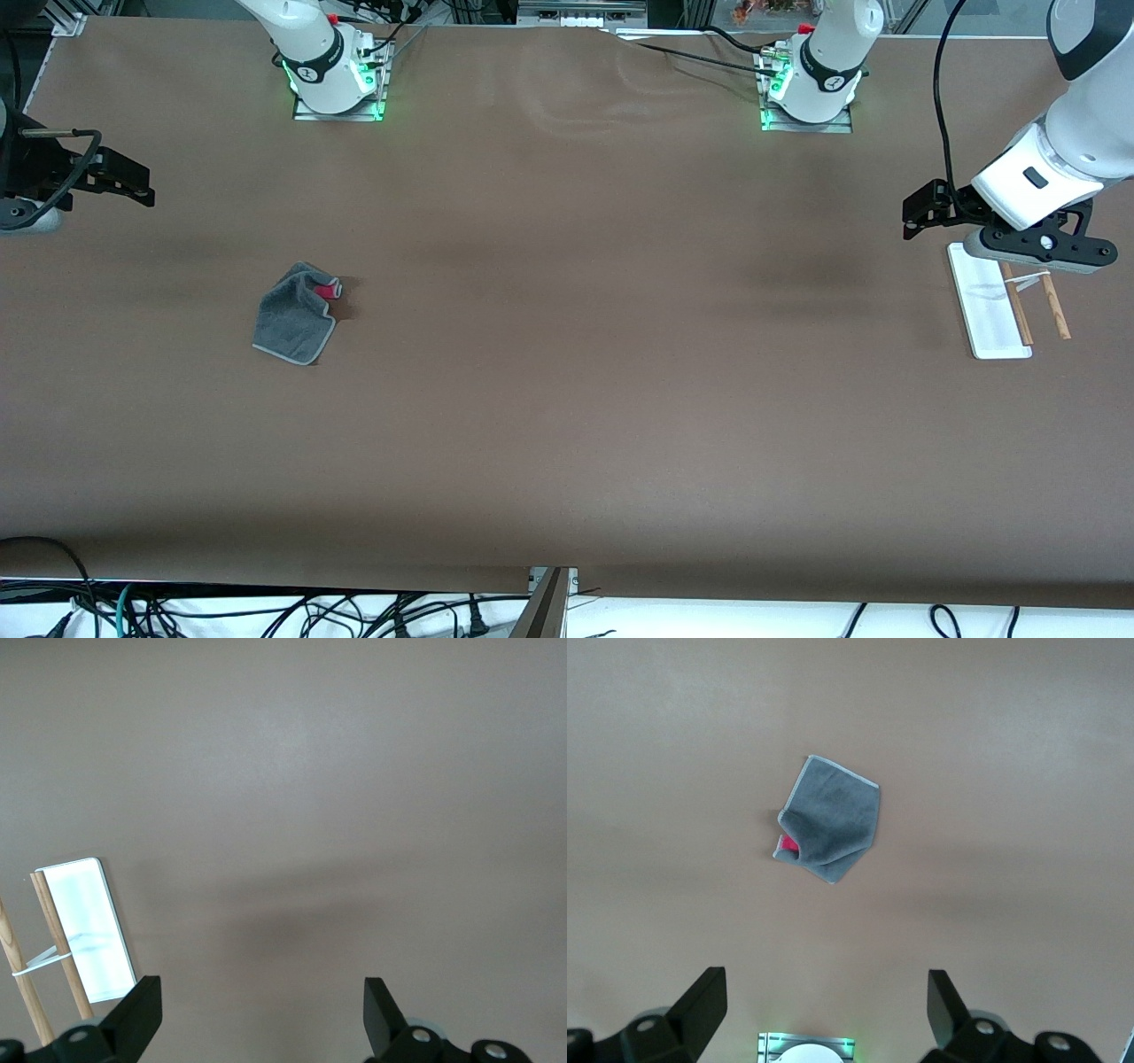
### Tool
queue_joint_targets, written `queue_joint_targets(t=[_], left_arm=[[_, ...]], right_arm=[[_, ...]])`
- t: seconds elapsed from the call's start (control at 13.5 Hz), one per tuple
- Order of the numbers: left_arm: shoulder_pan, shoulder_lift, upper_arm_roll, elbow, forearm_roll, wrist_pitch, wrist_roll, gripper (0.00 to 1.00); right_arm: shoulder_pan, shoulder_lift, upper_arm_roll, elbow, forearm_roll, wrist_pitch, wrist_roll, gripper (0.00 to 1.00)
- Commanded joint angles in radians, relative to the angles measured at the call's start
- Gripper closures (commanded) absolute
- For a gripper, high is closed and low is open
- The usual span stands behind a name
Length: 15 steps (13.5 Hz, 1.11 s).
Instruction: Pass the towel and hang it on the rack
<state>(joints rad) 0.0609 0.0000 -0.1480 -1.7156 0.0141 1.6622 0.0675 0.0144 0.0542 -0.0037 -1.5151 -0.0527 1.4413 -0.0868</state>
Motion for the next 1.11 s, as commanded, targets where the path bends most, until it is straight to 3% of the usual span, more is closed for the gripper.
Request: queue_joint_targets(t=[0.0, 1.04], left_arm=[[0.005, 0.006, -0.004, 0.021, 0.032, -0.016, 0.017, 0.00], [0.005, 0.006, -0.002, 0.021, 0.032, -0.015, 0.018, 0.00]], right_arm=[[-0.008, 0.007, 0.007, 0.026, 0.001, -0.007, -0.011, 0.00], [-0.010, 0.007, 0.007, 0.026, 0.002, 0.004, -0.011, 0.00]])
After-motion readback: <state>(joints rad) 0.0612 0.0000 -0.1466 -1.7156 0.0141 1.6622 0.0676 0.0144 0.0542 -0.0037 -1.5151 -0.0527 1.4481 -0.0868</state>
